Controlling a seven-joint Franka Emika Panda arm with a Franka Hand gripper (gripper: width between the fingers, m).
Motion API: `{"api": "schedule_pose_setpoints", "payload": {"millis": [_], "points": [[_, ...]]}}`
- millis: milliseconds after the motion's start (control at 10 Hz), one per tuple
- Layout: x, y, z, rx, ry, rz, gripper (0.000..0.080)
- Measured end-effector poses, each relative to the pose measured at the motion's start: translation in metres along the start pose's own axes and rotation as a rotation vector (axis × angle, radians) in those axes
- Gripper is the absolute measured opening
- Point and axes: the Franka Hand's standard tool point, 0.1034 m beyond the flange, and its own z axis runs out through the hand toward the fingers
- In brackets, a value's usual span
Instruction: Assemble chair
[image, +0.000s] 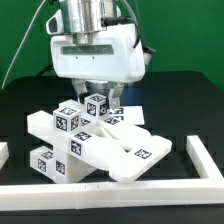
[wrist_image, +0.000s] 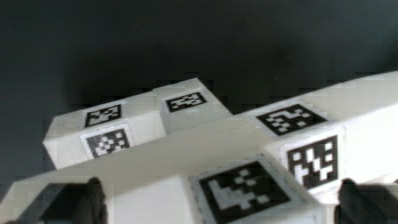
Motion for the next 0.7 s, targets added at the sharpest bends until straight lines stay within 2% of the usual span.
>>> {"api": "schedule_pose_setpoints", "payload": {"millis": [100,200,400,700], "points": [[0.002,0.001,0.0,0.001,0.0,-0.005,0.0649],[0.012,0.008,-0.002,0.012,0.0,-0.007,0.0649],[0.023,0.021,0.001,0.007,0.006,-0.032,0.0649],[0.024,0.025,0.004,0.005,0.012,-0.041,0.0649]]}}
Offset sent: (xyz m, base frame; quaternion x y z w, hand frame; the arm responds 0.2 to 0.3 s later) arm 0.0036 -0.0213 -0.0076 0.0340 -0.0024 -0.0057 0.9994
